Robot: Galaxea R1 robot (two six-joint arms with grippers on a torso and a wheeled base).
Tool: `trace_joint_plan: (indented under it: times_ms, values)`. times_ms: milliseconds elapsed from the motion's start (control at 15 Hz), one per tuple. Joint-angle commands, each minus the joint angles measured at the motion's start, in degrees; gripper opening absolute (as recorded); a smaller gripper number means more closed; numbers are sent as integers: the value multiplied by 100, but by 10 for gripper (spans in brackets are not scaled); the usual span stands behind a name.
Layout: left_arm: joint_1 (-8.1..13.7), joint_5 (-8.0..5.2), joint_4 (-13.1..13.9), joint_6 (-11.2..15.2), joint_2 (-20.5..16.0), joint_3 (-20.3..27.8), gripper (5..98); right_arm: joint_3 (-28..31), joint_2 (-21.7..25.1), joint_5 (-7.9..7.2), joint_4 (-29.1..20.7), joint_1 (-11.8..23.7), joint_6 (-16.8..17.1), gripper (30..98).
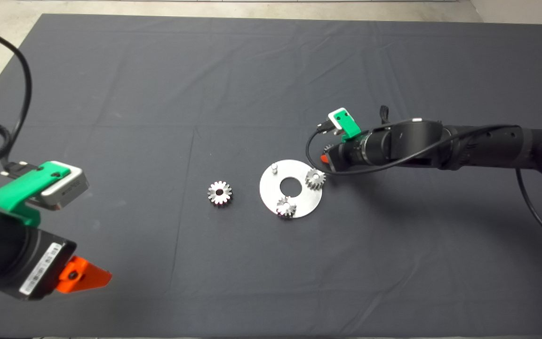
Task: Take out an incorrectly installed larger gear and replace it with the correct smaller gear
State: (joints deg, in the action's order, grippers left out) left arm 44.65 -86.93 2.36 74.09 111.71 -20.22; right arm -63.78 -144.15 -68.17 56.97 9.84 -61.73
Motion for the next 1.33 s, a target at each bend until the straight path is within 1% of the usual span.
trace_joint_plan:
  times_ms: [0, 67, 200, 267, 400, 533, 667, 800, 867, 933, 1000, 1200, 1267]
  values:
    - [88, -17, 124, 0, -22, 64, 976, -10, -4, -4, 74, 75, -23, 420]
    - [88, -17, 124, 0, -31, 64, 976, 25, -4, -4, 43, 124, -32, 409]
    - [88, -17, 124, 0, -39, 64, 976, 104, -30, -21, 34, 392, -58, 409]
    - [88, -17, 124, 0, -66, 64, 976, 158, -48, -38, 25, 440, -58, 408]
    - [88, -17, 124, 0, -83, 64, 976, 210, -214, -100, -68, 639, -62, 406]
    - [88, -17, 124, 0, -92, 64, 976, 210, -338, -328, -168, 782, -67, 406]
    - [88, -17, 124, 0, -92, 64, 976, 201, -489, -419, -284, 917, -76, 406]
    - [88, -17, 124, 0, -92, 64, 976, 175, -719, -552, -489, 994, -76, 406]
    - [88, -17, 124, 0, -92, 64, 976, 172, -824, -674, -520, 1008, -110, 406]
    - [88, -17, 124, 0, -101, 64, 976, 157, -936, -787, -529, 1003, -245, 405]
    - [88, -17, 124, 0, -101, 64, 976, 157, -1019, -856, -542, 1003, -322, 406]
    - [88, -17, 124, 0, -101, 64, 976, 166, -1258, -871, -675, 1003, -363, 405]
    - [88, -17, 124, 0, -101, 64, 976, 161, -1304, -865, -699, 1003, -474, 405]
